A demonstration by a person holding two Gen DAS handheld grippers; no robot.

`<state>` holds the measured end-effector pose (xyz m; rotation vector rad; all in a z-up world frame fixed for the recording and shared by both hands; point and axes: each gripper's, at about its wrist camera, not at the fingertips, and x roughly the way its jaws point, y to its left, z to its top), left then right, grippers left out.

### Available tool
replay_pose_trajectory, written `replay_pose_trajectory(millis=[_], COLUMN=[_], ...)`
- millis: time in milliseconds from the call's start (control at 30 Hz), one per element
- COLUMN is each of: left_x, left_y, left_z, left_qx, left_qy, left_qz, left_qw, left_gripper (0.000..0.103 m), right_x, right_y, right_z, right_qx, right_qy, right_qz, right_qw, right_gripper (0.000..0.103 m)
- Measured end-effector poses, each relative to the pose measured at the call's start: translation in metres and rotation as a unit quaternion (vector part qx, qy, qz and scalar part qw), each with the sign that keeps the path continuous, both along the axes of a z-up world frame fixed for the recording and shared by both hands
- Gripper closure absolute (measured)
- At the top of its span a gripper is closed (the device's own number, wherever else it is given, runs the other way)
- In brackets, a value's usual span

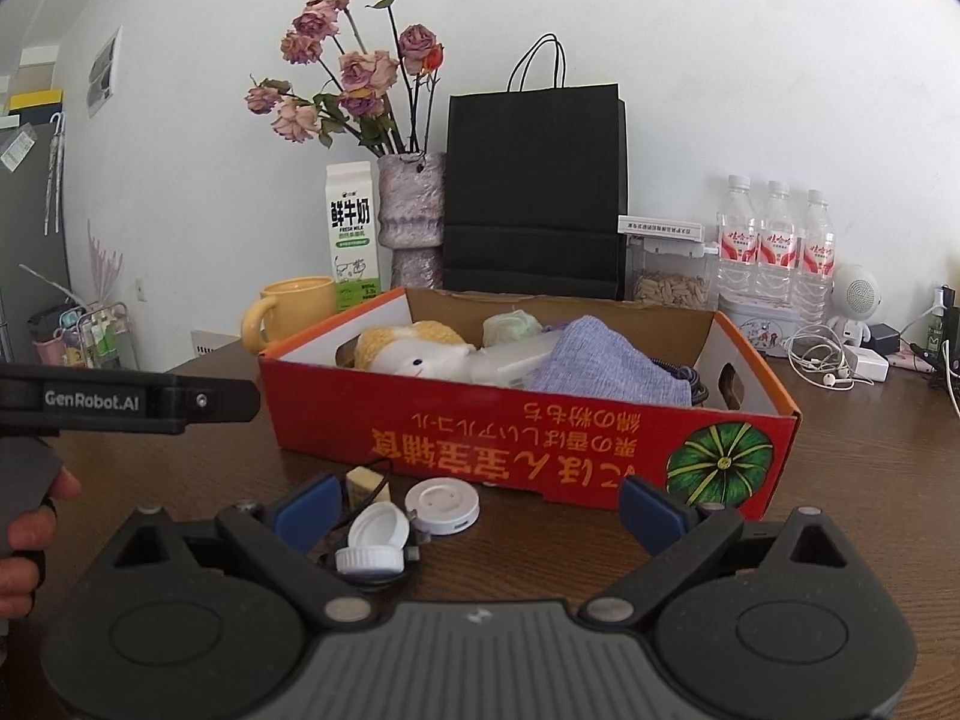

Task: Organize objects
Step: 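Withdraw the right gripper and move it to the white bottle cap on the table, then grasp the white bottle cap with the right gripper while the left gripper approaches the black cable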

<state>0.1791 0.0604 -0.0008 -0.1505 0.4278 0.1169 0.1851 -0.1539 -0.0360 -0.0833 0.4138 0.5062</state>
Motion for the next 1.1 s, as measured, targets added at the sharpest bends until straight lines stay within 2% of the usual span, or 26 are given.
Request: replay_pose_trajectory(millis=[133, 233, 533, 600, 767, 1100], left_x=[-0.01, -0.014, -0.021, -0.021, -0.021, -0.019], left_y=[0.002, 0.003, 0.005, 0.004, 0.002, -0.002], left_z=[-0.001, -0.001, -0.002, -0.001, -0.002, -0.004], left_qx=[0.002, 0.001, -0.003, -0.004, -0.003, 0.0], left_qy=[0.004, 0.008, 0.012, 0.012, 0.015, 0.022], left_qz=[-0.004, -0.004, 0.0, -0.002, -0.004, -0.005], left_qw=[1.0, 1.0, 0.9999, 0.9999, 0.9999, 0.9997], left_gripper=[0.0, 0.0, 0.0, 0.0, 0.0, 0.0], right_x=[-0.006, -0.008, -0.003, -0.001, -0.002, -0.007], right_y=[0.006, 0.014, 0.032, 0.034, 0.033, 0.024], right_z=[-0.004, -0.007, -0.014, -0.015, -0.015, -0.01], right_qx=[-0.007, -0.018, -0.03, -0.03, -0.022, 0.006], right_qy=[0.016, 0.023, 0.051, 0.058, 0.063, 0.042], right_qz=[0.016, 0.029, 0.049, 0.052, 0.061, 0.059], right_qw=[1.0, 0.999, 0.997, 0.997, 0.996, 0.997], right_gripper=[0.006, 0.015, 0.046, 0.057, 0.076, 0.076])
